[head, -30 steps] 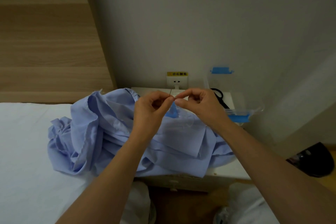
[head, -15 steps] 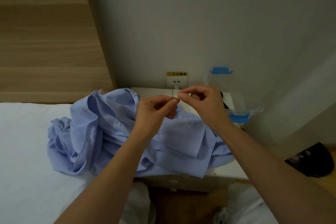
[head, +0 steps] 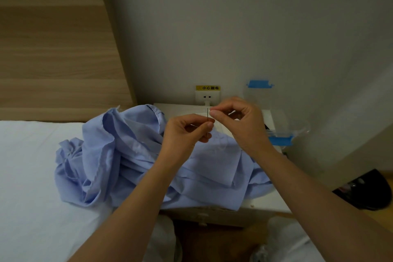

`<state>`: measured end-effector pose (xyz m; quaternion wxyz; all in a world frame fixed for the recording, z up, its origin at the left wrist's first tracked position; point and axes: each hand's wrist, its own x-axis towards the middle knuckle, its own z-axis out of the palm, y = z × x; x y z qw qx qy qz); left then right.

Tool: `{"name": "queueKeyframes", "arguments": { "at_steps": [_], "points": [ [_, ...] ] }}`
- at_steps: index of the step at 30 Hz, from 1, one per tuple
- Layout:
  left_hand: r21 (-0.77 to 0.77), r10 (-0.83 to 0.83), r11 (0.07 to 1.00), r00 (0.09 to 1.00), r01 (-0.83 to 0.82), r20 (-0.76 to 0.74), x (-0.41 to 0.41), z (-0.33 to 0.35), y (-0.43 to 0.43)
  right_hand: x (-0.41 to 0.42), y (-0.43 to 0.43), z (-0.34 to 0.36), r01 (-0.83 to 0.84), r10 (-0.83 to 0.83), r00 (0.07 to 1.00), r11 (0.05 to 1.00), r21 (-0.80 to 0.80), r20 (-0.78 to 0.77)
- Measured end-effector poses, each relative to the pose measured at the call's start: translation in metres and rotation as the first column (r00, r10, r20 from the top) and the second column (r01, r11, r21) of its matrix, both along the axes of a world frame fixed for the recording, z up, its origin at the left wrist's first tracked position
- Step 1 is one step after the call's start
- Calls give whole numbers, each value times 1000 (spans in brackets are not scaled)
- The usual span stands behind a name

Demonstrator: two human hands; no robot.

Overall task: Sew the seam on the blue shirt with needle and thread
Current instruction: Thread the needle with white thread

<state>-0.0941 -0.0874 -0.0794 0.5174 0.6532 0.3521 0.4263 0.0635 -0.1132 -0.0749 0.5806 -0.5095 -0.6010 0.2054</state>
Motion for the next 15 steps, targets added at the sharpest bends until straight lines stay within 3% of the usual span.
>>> {"name": "queueKeyframes", "arguments": {
  "at_steps": [15],
  "points": [
    [28, 2, 1000, 1000, -2, -13, 1, 1, -2, -1, -1, 0, -9, 8, 999, 999, 31, 43]
  ]
}}
